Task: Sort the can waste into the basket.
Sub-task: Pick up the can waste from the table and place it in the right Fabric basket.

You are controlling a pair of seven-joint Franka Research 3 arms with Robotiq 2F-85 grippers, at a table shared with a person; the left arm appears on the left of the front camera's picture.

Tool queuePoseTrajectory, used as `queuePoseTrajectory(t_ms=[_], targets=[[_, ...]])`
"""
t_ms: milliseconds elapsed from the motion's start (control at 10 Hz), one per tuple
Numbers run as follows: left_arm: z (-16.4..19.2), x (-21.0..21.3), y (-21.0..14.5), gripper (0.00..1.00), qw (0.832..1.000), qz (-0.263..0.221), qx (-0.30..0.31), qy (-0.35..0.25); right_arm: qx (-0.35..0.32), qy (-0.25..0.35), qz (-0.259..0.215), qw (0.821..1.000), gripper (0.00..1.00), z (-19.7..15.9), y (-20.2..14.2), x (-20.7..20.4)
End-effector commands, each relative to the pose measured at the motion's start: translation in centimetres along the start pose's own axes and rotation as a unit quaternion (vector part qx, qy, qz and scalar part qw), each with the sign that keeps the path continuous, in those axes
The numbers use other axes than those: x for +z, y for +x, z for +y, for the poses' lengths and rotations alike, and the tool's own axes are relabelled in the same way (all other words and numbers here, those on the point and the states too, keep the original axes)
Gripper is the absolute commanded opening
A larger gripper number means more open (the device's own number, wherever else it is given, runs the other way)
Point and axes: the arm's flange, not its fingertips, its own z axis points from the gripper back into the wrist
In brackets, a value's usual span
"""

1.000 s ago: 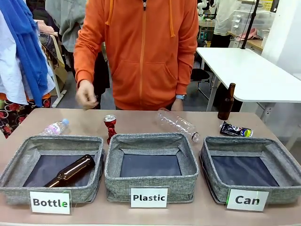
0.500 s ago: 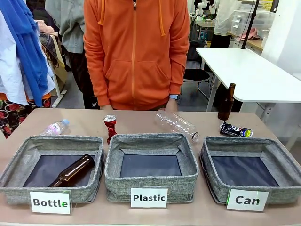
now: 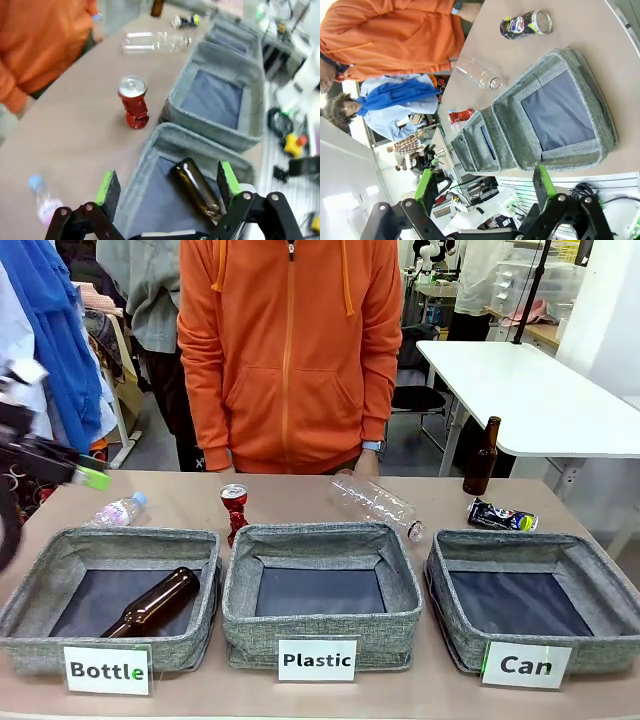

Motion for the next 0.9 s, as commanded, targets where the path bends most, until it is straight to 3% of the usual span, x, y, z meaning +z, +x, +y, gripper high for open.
queuePoseTrajectory(t_ms=[0,200,300,400,800], targets=[[2.6,-4.3,-0.1,1.0,0.994,-0.026,-0.107,-0.02,0.009,0.001,0.003,1.0,1.0,-0.2,-0.1,0.2],[2.6,-8.2,1.4,1.0,0.985,-0.045,-0.166,-0.025,0.009,0.001,0.003,1.0,1.0,-0.2,-0.1,0.2],[2.8,-8.9,2.4,1.0,0.983,-0.06,-0.171,-0.038,0.009,0.001,0.003,1.0,1.0,-0.2,-0.1,0.2],[1.7,-8.1,1.2,1.0,0.99,-0.005,-0.141,-0.026,0.009,0.001,0.003,1.0,1.0,-0.2,-0.1,0.2],[2.4,-8.7,1.3,1.0,0.988,-0.017,-0.151,-0.027,0.009,0.001,0.003,1.0,1.0,-0.2,-0.1,0.2]])
